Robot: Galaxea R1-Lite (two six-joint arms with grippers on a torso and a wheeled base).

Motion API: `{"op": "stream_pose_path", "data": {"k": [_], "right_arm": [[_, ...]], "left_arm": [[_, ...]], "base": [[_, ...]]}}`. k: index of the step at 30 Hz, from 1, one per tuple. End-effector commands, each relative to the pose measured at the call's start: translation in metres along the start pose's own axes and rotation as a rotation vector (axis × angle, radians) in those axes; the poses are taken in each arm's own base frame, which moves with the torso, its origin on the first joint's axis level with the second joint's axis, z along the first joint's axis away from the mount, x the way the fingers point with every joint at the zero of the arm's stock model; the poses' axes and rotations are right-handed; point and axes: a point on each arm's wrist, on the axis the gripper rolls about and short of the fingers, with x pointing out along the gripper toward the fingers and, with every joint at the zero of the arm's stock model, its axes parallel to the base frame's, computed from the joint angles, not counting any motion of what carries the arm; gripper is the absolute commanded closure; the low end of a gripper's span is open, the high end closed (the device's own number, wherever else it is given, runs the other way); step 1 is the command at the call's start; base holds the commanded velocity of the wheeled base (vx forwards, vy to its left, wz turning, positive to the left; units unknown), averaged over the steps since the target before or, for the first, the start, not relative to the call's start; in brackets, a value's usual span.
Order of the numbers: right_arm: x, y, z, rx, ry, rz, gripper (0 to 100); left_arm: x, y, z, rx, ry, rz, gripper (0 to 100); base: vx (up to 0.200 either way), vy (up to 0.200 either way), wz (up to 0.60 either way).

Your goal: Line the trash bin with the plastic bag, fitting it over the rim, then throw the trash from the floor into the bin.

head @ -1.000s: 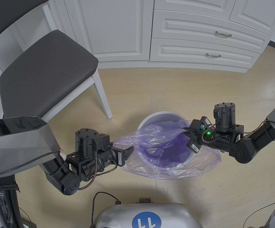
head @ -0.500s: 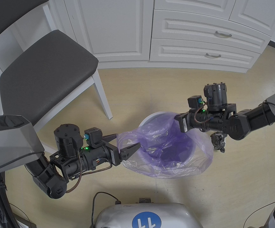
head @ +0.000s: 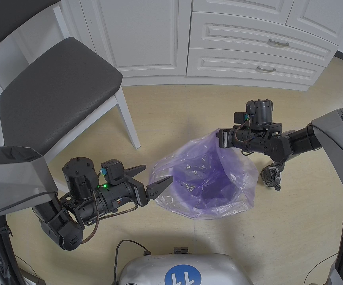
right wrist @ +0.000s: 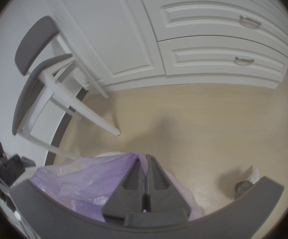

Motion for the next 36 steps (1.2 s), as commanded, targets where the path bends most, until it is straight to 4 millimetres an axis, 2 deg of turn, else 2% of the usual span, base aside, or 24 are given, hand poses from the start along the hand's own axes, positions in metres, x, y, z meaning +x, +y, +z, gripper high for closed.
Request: {"op": "stream_pose_path", "data": {"k": [1, 7, 16, 17, 21, 24, 32, 33, 34, 35, 36], "right_arm": [[0.011, -0.008, 0.006, 0.067, -0.039, -0.008, 100], [0.01, -0.012, 0.021, 0.122, -0.151, 0.004, 100], [0.016, -0.013, 0.017, 0.138, -0.169, 0.007, 100], [0.016, -0.013, 0.017, 0.139, -0.171, 0.008, 0], [0.012, -0.011, 0.021, 0.133, -0.19, 0.013, 0], [0.0, -0.006, 0.026, 0.12, -0.192, 0.021, 0], [-0.054, 0.001, 0.029, -0.02, -0.141, 0.007, 0], [-0.054, 0.001, 0.029, -0.02, -0.141, 0.007, 0], [-0.067, 0.003, 0.03, -0.047, -0.137, 0.005, 0], [-0.067, 0.003, 0.03, -0.047, -0.137, 0.005, 0], [-0.081, 0.006, 0.03, -0.08, -0.114, 0.002, 0]], "left_arm": [[0.004, 0.003, -0.008, -0.002, 0.004, 0.002, 0], [0.005, 0.003, -0.01, -0.004, 0.008, 0.002, 0], [0.006, 0.004, -0.011, -0.003, 0.011, 0.004, 0], [0.006, 0.004, -0.011, -0.001, 0.01, 0.006, 0], [0.007, 0.005, -0.012, -0.001, 0.009, 0.005, 0], [0.007, 0.004, -0.012, 0.001, 0.009, 0.004, 0], [0.006, 0.002, -0.01, 0.004, 0.005, 0.001, 0], [0.006, 0.002, -0.01, 0.004, 0.005, 0.001, 0], [0.007, 0.003, -0.01, 0.004, 0.005, 0.003, 0], [0.007, 0.003, -0.01, 0.004, 0.005, 0.003, 0], [0.007, 0.002, -0.01, 0.005, 0.003, 0.004, 0]], "base": [[0.0, 0.0, 0.0], [0.0, 0.0, 0.0], [0.0, 0.0, 0.0], [0.0, 0.0, 0.0], [0.0, 0.0, 0.0], [0.0, 0.0, 0.0], [0.0, 0.0, 0.0], [0.0, 0.0, 0.0], [0.0, 0.0, 0.0], [0.0, 0.0, 0.0], [0.0, 0.0, 0.0]]}}
